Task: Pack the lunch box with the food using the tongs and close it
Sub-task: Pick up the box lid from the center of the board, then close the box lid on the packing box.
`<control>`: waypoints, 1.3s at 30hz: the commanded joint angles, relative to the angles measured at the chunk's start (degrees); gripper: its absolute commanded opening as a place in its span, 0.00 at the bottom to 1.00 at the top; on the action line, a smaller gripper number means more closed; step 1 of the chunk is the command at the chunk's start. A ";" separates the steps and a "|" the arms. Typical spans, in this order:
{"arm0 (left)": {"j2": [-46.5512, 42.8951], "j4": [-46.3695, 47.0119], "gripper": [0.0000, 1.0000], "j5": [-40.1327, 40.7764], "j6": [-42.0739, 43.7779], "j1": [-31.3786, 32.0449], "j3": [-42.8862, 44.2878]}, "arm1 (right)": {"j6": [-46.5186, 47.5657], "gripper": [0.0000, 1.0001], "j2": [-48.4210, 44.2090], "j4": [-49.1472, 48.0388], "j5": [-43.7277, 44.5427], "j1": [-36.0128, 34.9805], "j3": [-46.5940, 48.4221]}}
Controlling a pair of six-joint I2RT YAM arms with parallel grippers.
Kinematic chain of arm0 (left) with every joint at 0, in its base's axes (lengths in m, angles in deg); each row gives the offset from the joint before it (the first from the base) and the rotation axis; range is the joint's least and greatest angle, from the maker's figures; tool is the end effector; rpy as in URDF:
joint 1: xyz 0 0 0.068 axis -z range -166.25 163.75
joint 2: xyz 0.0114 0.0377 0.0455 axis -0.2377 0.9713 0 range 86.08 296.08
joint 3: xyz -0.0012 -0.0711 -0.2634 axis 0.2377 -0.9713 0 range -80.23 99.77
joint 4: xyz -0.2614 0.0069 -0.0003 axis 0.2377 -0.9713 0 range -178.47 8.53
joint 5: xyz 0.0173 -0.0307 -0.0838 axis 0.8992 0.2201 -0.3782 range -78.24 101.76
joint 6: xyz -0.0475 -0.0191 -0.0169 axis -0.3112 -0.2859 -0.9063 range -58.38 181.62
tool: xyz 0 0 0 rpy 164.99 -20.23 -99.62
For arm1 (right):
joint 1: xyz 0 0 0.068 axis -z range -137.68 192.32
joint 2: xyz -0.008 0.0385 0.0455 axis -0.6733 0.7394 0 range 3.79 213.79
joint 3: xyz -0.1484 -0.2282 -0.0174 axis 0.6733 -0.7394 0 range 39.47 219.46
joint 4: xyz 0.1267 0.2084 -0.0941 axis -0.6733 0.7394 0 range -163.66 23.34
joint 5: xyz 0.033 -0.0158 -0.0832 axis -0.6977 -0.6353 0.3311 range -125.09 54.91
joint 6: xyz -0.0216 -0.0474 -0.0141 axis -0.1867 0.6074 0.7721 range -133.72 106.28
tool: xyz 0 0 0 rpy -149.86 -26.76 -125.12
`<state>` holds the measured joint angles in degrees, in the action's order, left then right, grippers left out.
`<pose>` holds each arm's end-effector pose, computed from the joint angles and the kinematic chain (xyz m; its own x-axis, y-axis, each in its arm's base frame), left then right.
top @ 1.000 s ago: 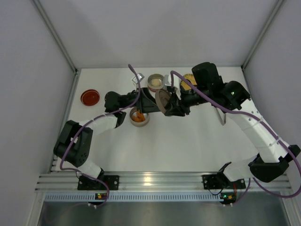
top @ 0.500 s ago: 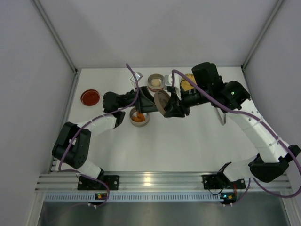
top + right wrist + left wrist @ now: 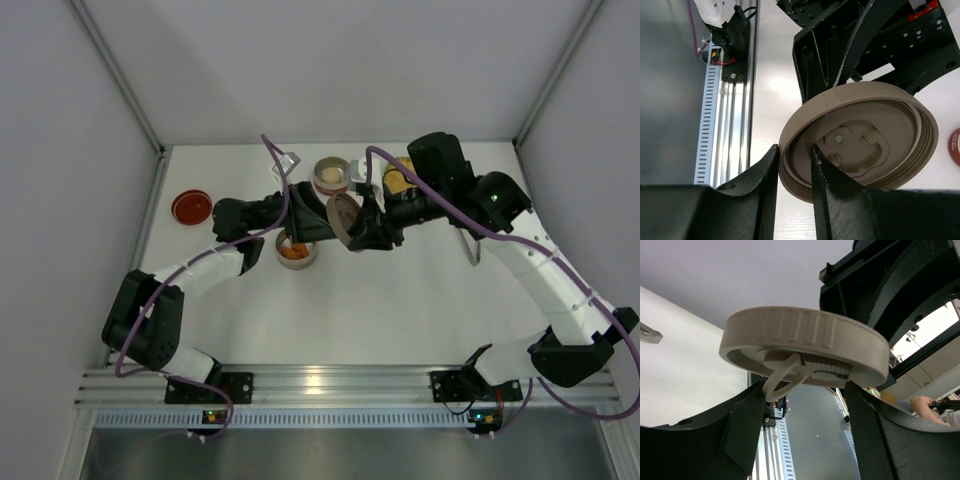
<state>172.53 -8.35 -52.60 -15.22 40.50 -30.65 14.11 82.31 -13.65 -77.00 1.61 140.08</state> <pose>0.2605 -0.1671 0.3308 -0.7016 -0.1182 -0.7027 0.7063 -0.2457 -0.6639 0.1749 0.1818 0.4582 0.0012 -0.4572 -0.8893 -1.0000 0.0077 -0.0053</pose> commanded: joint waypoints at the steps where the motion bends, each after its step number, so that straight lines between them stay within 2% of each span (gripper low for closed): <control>1: -2.43 24.00 0.68 1.60 -0.85 0.24 0.16 | -0.50 0.00 0.58 -1.47 -2.56 -0.51 1.95; 6: -2.87 24.00 0.57 1.43 -1.82 0.42 0.43 | -0.68 0.00 0.84 -1.39 -2.56 -0.51 2.48; 12: -3.57 20.75 0.47 1.17 -0.51 0.59 0.16 | -0.94 0.00 1.11 -1.47 -2.83 -0.51 2.83; 15: -4.19 16.98 0.36 0.64 0.81 0.59 0.25 | -1.03 0.00 1.11 -1.65 -2.56 -0.43 2.83; 16: -4.36 13.92 0.29 0.46 1.42 0.59 0.34 | -1.03 0.00 0.93 -1.65 -2.39 -0.51 2.83; 17: -4.71 11.37 0.05 0.03 3.34 0.59 0.43 | -1.12 0.00 1.02 -1.65 -2.21 -0.51 2.83; 18: -5.76 7.77 0.00 -0.59 4.93 0.51 0.86 | -1.03 0.01 0.85 -1.65 -1.86 -0.51 2.74; 19: -6.47 3.65 0.00 -1.20 6.34 0.50 1.56 | -1.03 0.05 0.67 -1.74 -0.73 -0.43 2.65; 20: -7.08 -5.70 0.00 -1.90 9.48 0.59 3.05 | -1.20 0.13 0.41 -1.91 0.24 -0.51 2.31; 21: -8.57 -10.32 0.00 -2.96 11.43 0.59 3.67 | -1.81 0.38 0.23 -2.17 1.38 -0.43 2.13; 22: -9.37 -14.63 0.00 -3.66 13.27 0.42 4.20 | -2.25 0.51 -0.21 -2.52 4.35 -0.51 1.86; 23: -10.16 -22.77 0.00 -4.19 17.03 0.16 4.64 | -2.61 0.63 -0.38 -3.22 5.77 -0.43 1.25; 24: -11.82 -27.89 0.00 -4.54 19.86 0.07 4.91 | -3.05 0.96 -0.65 -3.49 7.18 -0.34 0.90; 25: -12.62 -34.12 0.00 -4.55 23.19 -0.11 5.43 | -3.22 0.99 -1.35 -4.02 10.59 -0.42 0.37; 26: -13.50 -41.50 0.00 -4.29 33.23 -0.11 6.31 | -3.31 0.99 -1.61 -4.63 12.19 -0.25 -0.59; 27: -14.81 -63.15 0.00 -3.15 40.90 -0.11 10.67 | -3.31 0.99 -1.96 -4.90 13.42 0.10 -0.95; 29: -15.79 -83.41 0.00 3.87 58.02 -0.02 15.44 | -3.66 0.99 -3.19 -5.51 15.80 1.50 -2.26; 30: -16.23 -94.37 0.00 5.63 61.51 -0.11 18.59 | -4.01 0.99 -3.55 -6.30 16.16 2.12 -2.79; 31: -16.23 -99.79 0.00 11.22 64.16 -0.11 20.19 | -4.28 0.99 -4.51 -6.74 17.29 2.82 -3.32; 33: -16.32 -110.93 0.00 16.78 70.05 -0.20 22.48 | -4.72 0.99 -5.39 -8.06 19.14 4.49 -4.73; 34: -16.23 -113.70 0.00 22.64 72.07 -0.20 24.58 | -4.72 0.99 -6.27 -8.41 19.93 5.28 -5.69; 39: -12.73 -126.46 0.00 39.55 82.19 -0.20 30.91 | -4.46 0.99 -8.73 -9.21 21.08 10.64 -9.03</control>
<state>158.02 -118.16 -27.57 55.31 40.36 -4.14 10.38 76.43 -18.64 -58.14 9.57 132.19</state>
